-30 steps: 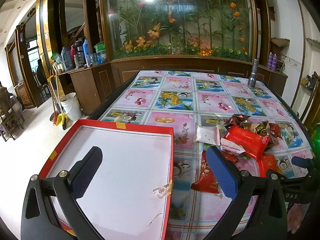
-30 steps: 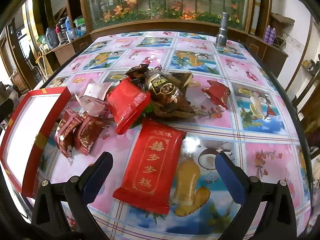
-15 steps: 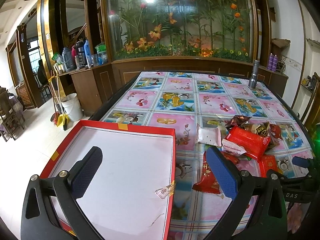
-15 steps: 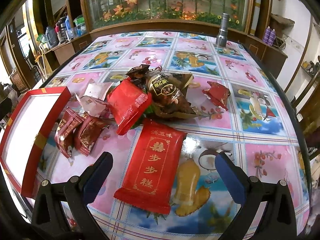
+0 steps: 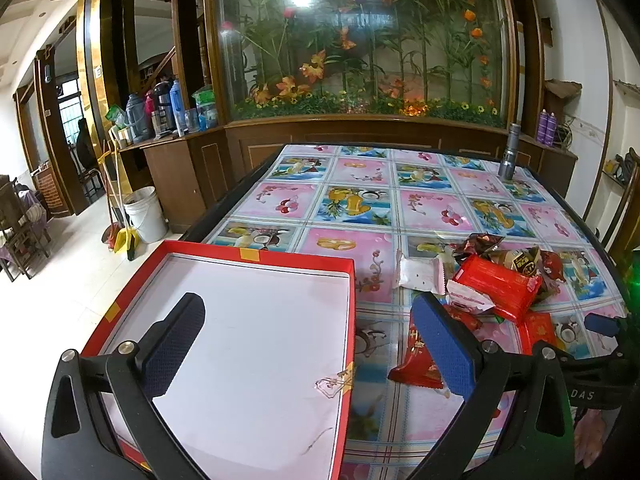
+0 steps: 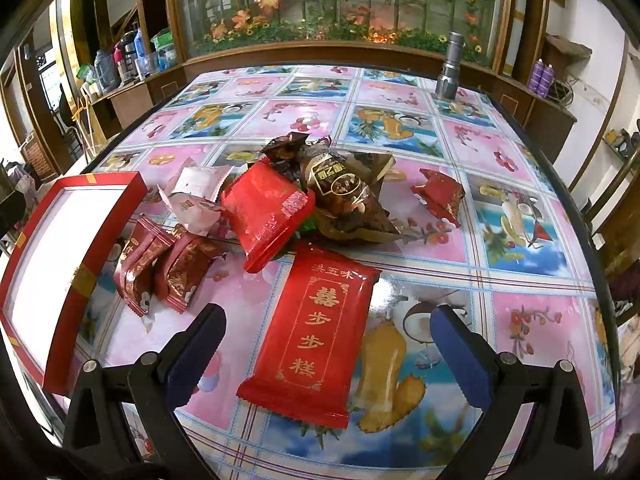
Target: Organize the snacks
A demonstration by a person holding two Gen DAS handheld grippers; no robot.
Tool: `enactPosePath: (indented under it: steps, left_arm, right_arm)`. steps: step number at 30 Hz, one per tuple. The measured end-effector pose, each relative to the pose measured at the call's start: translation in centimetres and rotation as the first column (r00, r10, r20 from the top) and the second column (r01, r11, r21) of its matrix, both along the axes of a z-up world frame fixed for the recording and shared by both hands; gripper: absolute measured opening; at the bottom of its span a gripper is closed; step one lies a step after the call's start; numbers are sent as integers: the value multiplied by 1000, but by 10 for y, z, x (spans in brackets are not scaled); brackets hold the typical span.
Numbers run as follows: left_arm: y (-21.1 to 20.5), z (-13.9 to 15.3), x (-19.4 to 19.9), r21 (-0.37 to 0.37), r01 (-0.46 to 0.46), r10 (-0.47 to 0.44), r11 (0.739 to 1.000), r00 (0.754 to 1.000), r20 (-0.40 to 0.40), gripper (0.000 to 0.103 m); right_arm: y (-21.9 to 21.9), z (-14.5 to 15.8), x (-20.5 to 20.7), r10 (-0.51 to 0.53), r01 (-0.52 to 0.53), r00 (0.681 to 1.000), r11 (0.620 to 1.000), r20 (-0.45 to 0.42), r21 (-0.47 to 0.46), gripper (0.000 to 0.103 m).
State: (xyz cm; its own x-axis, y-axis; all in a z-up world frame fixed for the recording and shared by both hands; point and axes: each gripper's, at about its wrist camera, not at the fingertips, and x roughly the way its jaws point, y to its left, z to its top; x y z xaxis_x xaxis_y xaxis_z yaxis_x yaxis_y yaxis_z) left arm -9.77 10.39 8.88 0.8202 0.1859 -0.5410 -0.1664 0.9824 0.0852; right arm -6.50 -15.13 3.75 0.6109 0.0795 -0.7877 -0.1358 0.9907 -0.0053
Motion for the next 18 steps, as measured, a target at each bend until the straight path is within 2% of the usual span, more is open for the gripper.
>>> enactPosePath:
  steps: [18]
  left_arm:
    - [7, 5, -5, 3, -10, 10, 1000, 1000, 13, 103]
  right_arm:
    - [3, 0, 0, -22, 22, 1000, 999, -3, -28, 102]
